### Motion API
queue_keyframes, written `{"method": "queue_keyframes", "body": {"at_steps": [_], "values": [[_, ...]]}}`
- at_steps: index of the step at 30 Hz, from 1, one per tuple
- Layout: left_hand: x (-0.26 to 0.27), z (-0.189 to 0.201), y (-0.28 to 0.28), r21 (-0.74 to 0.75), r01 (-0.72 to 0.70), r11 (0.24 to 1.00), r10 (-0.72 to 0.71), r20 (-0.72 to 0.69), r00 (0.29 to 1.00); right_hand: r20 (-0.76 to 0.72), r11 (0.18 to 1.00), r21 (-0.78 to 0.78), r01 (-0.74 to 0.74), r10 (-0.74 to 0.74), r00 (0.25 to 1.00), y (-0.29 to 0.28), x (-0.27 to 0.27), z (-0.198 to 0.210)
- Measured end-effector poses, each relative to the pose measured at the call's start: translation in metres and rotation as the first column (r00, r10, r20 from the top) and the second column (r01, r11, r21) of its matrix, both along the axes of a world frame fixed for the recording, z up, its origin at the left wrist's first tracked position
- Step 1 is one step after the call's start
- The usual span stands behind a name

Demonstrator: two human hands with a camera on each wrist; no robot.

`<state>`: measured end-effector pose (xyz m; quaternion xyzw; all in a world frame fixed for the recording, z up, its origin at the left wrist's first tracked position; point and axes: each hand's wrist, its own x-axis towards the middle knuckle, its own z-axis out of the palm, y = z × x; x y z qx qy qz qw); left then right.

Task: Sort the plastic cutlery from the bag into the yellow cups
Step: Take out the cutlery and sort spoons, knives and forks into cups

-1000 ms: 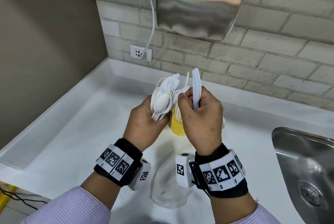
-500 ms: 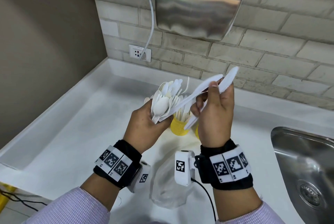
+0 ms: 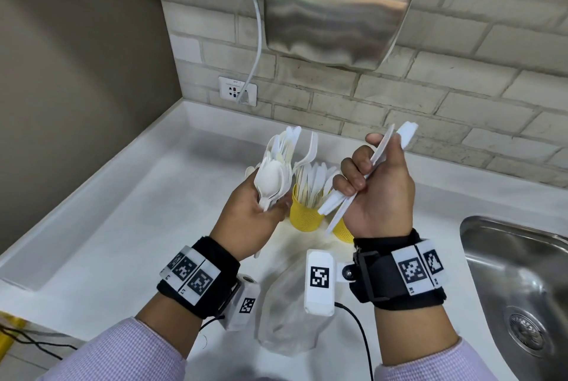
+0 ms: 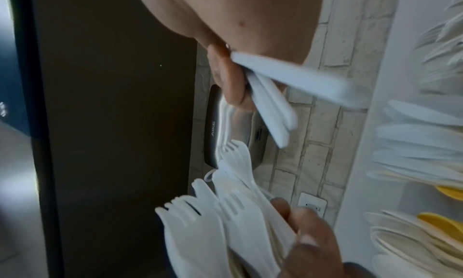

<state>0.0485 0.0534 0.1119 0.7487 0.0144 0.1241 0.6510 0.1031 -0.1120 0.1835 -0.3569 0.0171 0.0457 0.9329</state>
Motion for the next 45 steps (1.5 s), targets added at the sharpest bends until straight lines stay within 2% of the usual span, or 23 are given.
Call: {"method": "queue_keyframes", "body": {"at_steps": [3,6,9,11,15,18,21,24,27,32,34,36,39,40,43,45], "values": [[0.000,0.002,-0.001,0.017,-0.016,1.000,0.016,0.016,1.000,0.041,0.999,-0.045,-0.004,0.006,0.999,0.005,-0.005,0.001],[0.000,0.005,-0.001,0.030,-0.051,0.998,0.050,0.035,0.998,0.140,0.983,-0.173,0.059,-0.035,0.990,0.011,-0.009,0.001],[0.001,0.005,-0.001,0.048,-0.084,0.995,0.082,0.045,0.996,0.242,0.946,-0.310,0.092,-0.015,0.970,0.018,-0.014,0.000],[0.002,0.005,-0.001,0.048,-0.106,0.993,0.103,0.053,0.993,0.292,0.892,-0.438,0.114,0.022,0.956,0.021,-0.017,-0.002],[0.003,0.005,-0.001,0.081,-0.125,0.989,0.117,0.104,0.988,0.336,0.727,-0.668,0.160,0.102,0.936,0.024,-0.019,-0.003],[0.004,0.001,0.002,0.161,-0.149,0.976,0.123,0.161,0.979,0.360,0.691,-0.703,0.166,0.145,0.922,0.026,-0.020,0.001],[0.005,-0.002,0.005,0.219,-0.160,0.963,0.127,0.158,0.979,0.396,0.607,-0.774,0.178,0.246,0.885,0.024,-0.022,0.005],[0.005,-0.004,0.007,0.269,-0.157,0.950,0.119,0.154,0.981,0.381,0.544,-0.820,0.178,0.287,0.879,0.022,-0.019,0.005],[0.005,-0.005,0.008,0.312,-0.166,0.935,0.119,0.163,0.979,0.391,0.547,-0.815,0.190,0.279,0.877,0.021,-0.019,0.007],[0.004,-0.006,0.009,0.376,-0.168,0.911,0.111,0.169,0.979,0.468,0.647,-0.700,0.302,0.097,0.878,0.018,-0.014,0.009],[0.004,-0.006,0.008,0.381,-0.167,0.909,0.106,0.176,0.979,0.457,0.666,-0.693,0.276,0.111,0.882,0.014,-0.010,0.007],[0.003,-0.004,0.007,0.382,-0.161,0.910,0.099,0.178,0.979,0.434,0.654,-0.724,0.222,0.181,0.883,0.013,-0.010,0.004],[0.002,-0.001,0.006,0.384,-0.151,0.911,0.090,0.172,0.981,0.443,0.565,-0.795,0.218,0.297,0.846,0.013,-0.012,0.000],[0.002,0.000,0.006,0.388,-0.151,0.909,0.090,0.171,0.981,0.447,0.560,-0.798,0.224,0.301,0.842,0.013,-0.013,-0.001],[0.000,0.001,0.004,0.414,-0.156,0.897,0.093,0.169,0.981,0.453,0.608,-0.755,0.246,0.213,0.866,0.016,-0.011,-0.004],[-0.003,0.001,0.004,0.427,-0.150,0.892,0.089,0.159,0.983,0.426,0.710,-0.665,0.232,0.105,0.899,0.017,-0.012,-0.001]]}}
